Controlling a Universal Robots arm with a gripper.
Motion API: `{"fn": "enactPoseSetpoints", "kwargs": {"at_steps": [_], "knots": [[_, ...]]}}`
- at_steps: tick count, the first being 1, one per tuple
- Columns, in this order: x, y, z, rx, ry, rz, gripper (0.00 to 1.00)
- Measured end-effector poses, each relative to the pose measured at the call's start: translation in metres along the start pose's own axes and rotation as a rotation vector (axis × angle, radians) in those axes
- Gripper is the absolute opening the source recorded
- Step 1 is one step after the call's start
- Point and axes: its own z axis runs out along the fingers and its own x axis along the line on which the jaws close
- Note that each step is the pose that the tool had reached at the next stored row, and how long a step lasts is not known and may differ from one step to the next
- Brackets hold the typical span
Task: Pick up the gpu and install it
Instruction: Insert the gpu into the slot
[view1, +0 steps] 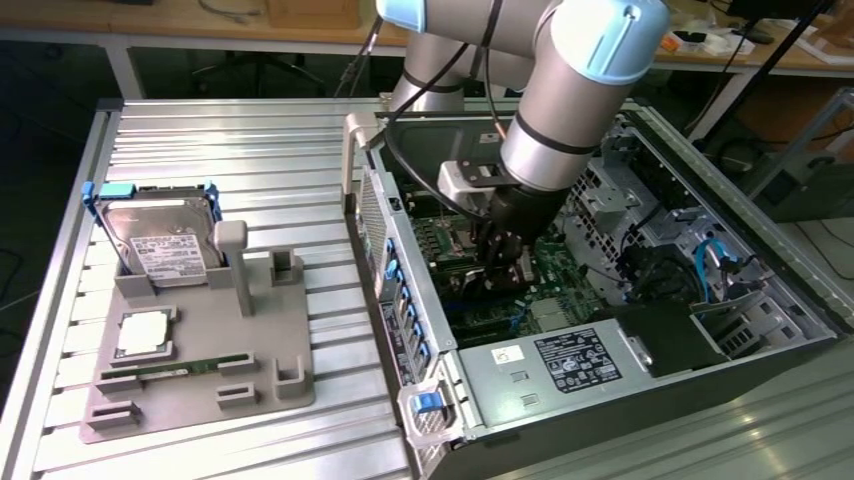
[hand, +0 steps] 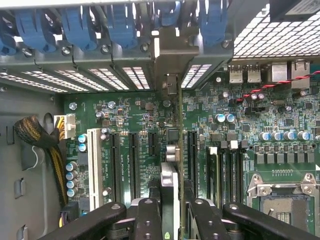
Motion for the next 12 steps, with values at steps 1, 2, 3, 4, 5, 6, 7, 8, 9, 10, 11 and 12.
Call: {"fn": "enactPoseSetpoints", "kwargs": {"at_steps": [1,2,3,4,5,6,7,8,9,10,11,12], "knots": [[0.0001,0.0001,-0.0004,-0.0004,0.001,0.0,0.27],[0.0001,0.0,-0.0004,-0.0003,0.0009,0.0,0.27],[0.0001,0.0,-0.0004,-0.0003,0.0008,0.0,0.27],[0.0001,0.0,-0.0004,-0.0004,0.0008,0.0,0.27],[0.0001,0.0,-0.0004,-0.0004,0.0008,0.0,0.27],[0.0001,0.0,-0.0004,-0.0003,0.0007,0.0,0.27],[0.0001,0.0,-0.0004,-0.0004,0.0008,0.0,0.27],[-0.0002,0.0,-0.0004,-0.0004,0.0008,0.0,0.27],[-0.0004,0.0,-0.0005,-0.0005,0.0009,0.0,0.27],[-0.0007,0.0,-0.0005,-0.0004,0.0009,0.0,0.27],[-0.0009,0.0001,-0.0004,-0.0004,0.0008,0.0,0.27],[-0.001,0.0001,-0.0005,-0.0004,0.0009,0.0,0.27]]}}
